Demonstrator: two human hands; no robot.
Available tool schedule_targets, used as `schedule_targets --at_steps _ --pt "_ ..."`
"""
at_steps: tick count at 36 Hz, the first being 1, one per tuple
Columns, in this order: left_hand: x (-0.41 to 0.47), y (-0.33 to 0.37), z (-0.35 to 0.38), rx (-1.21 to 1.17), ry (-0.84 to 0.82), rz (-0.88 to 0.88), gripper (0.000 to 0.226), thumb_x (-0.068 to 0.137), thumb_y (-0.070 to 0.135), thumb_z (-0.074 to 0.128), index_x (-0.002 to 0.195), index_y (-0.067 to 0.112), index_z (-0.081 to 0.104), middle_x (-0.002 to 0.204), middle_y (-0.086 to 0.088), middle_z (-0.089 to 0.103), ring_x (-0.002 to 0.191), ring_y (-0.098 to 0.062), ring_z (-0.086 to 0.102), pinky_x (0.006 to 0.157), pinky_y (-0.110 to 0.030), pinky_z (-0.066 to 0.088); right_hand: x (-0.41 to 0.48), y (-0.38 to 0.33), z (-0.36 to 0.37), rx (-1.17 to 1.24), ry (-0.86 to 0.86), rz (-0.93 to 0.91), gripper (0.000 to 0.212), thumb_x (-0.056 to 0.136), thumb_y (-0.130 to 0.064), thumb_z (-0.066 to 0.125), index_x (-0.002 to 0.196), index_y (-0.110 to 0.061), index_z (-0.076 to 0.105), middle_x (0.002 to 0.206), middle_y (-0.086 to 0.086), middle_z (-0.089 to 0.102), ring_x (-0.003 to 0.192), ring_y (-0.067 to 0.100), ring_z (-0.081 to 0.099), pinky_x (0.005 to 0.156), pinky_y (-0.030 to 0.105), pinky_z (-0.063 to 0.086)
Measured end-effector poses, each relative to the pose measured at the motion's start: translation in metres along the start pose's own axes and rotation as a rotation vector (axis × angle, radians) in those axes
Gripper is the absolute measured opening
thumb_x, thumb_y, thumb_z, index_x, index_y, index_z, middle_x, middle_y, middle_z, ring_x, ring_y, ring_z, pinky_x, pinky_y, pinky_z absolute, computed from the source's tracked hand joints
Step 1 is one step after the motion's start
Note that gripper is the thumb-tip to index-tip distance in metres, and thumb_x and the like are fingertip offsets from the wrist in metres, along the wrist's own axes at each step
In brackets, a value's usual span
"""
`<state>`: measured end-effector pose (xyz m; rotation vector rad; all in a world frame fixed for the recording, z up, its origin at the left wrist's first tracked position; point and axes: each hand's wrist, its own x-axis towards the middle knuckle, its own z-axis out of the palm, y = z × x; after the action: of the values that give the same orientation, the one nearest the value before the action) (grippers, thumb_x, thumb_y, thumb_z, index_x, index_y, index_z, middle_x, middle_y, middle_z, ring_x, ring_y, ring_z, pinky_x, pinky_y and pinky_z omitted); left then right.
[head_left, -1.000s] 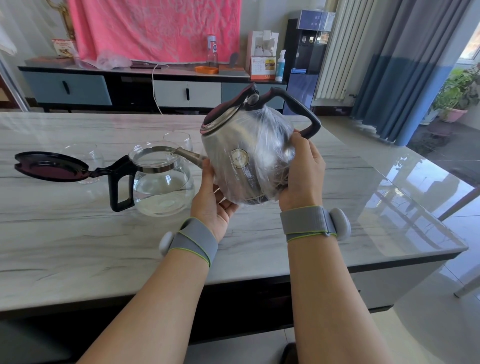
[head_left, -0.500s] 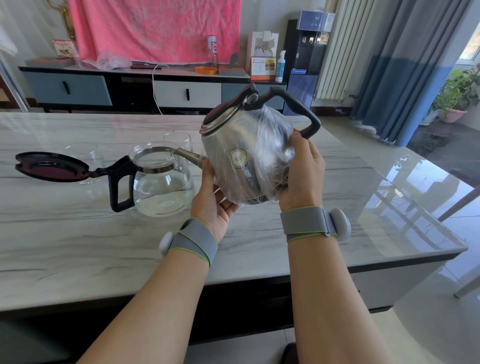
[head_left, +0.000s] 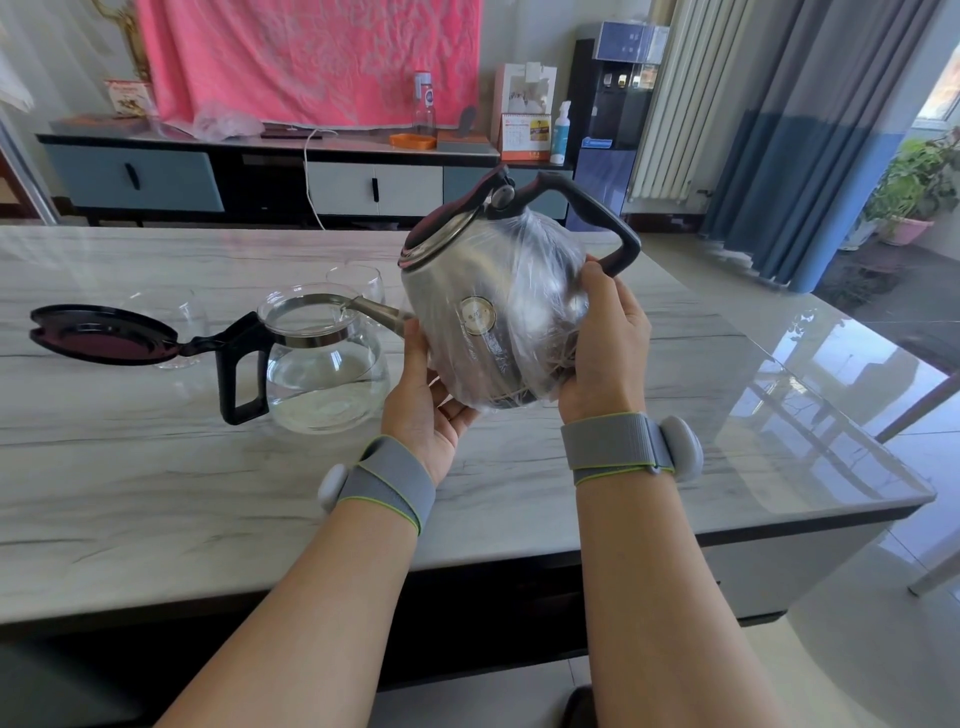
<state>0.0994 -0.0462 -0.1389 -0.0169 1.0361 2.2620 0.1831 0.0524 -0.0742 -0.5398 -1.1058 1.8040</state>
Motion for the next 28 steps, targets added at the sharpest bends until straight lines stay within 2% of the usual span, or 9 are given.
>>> schedule_targets --at_steps 5,10,13,17,22,28 --pt "0.0006 -0.0006 -0.0006 0.006 0.000 0.006 0.052 0.087 0.063 0.063 0.101 0.014 0.070 0.084 -0.005 0.077 0.076 -0.018 0.075 0.068 -0.036 0.063 0.0006 0.0012 -0.0001 0.002 0.003 -0.005 0.021 0.102 -0.020 0.065 0.088 -0.024 0.079 0.090 -0.005 0.072 0.099 0.019 0.064 0.101 0.044 0.054" --pt "0.0006 0.0000 0.0002 0.005 0.005 0.000 0.054 0.086 0.063 0.063 0.104 0.013 0.070 0.086 -0.005 0.077 0.077 -0.018 0.075 0.066 -0.035 0.062 0.0010 0.0017 -0.0007 -0.009 -0.001 -0.006 0.020 0.101 -0.022 0.065 0.088 -0.024 0.080 0.093 -0.004 0.072 0.102 0.020 0.065 0.108 0.050 0.052" --pt "0.0002 0.0000 0.0000 0.004 0.005 0.001 0.055 0.085 0.064 0.064 0.107 0.014 0.070 0.089 -0.005 0.078 0.079 -0.018 0.076 0.067 -0.035 0.062 0.0017 0.0016 -0.0006 -0.004 0.004 -0.011 0.016 0.101 -0.021 0.065 0.096 -0.021 0.080 0.094 -0.004 0.072 0.101 0.019 0.065 0.106 0.047 0.054" --pt "-0.0003 -0.0006 -0.0010 0.000 0.004 -0.004 0.058 0.084 0.065 0.064 0.110 0.013 0.070 0.093 -0.006 0.078 0.081 -0.019 0.076 0.067 -0.035 0.062 0.0015 0.0019 -0.0009 -0.009 0.005 -0.013 0.016 0.102 -0.020 0.065 0.096 -0.021 0.079 0.092 -0.005 0.072 0.099 0.018 0.065 0.102 0.043 0.055" --pt "-0.0002 -0.0009 -0.0002 0.000 0.004 -0.007 0.058 0.084 0.065 0.064 0.110 0.013 0.070 0.092 -0.006 0.078 0.081 -0.019 0.076 0.066 -0.035 0.062 0.0014 0.0021 -0.0005 -0.015 0.003 -0.023 0.016 0.101 -0.022 0.065 0.095 -0.021 0.080 0.096 -0.003 0.073 0.103 0.020 0.066 0.110 0.052 0.051" --pt "0.0001 -0.0012 -0.0010 -0.001 0.004 -0.004 0.059 0.083 0.065 0.065 0.112 0.013 0.070 0.092 -0.006 0.078 0.084 -0.020 0.076 0.070 -0.036 0.062 0.0011 0.0024 -0.0009 -0.009 0.003 -0.019 0.018 0.101 -0.021 0.065 0.091 -0.022 0.079 0.094 -0.003 0.072 0.102 0.020 0.065 0.110 0.053 0.051"
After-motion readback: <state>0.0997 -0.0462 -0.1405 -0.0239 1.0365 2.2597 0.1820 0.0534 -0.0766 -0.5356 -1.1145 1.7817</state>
